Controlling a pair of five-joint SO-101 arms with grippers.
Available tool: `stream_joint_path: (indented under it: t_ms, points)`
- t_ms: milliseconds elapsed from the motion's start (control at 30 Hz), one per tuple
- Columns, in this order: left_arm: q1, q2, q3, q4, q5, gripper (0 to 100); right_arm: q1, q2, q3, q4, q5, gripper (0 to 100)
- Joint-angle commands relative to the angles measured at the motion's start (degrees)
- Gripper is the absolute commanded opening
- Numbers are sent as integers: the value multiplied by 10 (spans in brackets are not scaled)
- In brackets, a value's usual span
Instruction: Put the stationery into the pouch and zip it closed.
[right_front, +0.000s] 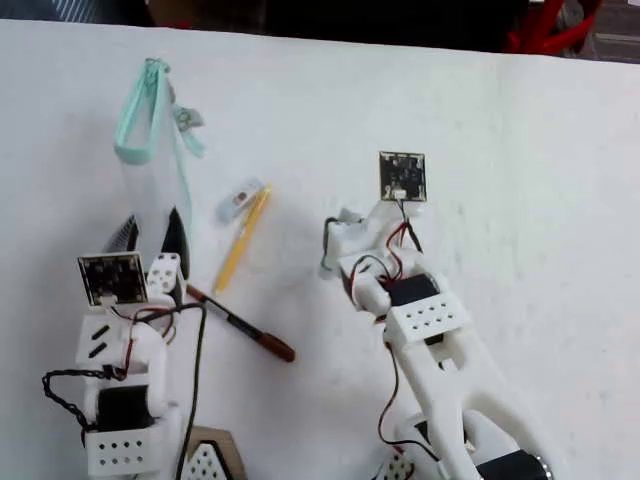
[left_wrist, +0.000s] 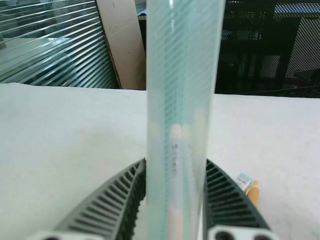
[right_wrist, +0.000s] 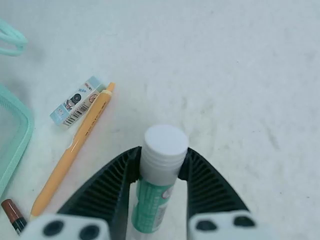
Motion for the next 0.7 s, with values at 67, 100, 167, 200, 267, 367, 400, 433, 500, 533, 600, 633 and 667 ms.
stream_joint_path:
  t_ms: [67,100,167,200,267,367,400,433,500,533,600,633,667]
  points:
    - [1,-5,-2,8,3,172,-5,-18,-2,-13,6,18]
    - [1,-5,-2,9,3,172,-5,-18,-2,-13,6,18]
    - [1,-5,-4,18,3,172,-5,-18,-2,-13,6,18]
    - [1,-5,-6,26,3,172,-5,-18,-3,-13,6,18]
    - [1,-5,-11,39,3,172,-3,-18,-4,-18,7,18]
    - [1,-5,-18,56,3,172,0,-17,0,-35,7,18]
    - [1,-5,-18,58,3,172,0,-17,0,-35,7,18]
    - [1,-5,-18,59,3,172,0,-17,0,-34,7,18]
    - [1,-5,-19,62,3,172,0,-17,0,-34,7,18]
    - [1,-5,-19,62,3,172,0,-17,0,-33,7,18]
    - [1,-5,-20,76,3,172,0,-17,0,-33,7,18]
    - [1,-5,-27,86,3,172,0,-17,0,-33,7,18]
    - [1,-5,-36,102,3,172,0,-17,0,-33,7,18]
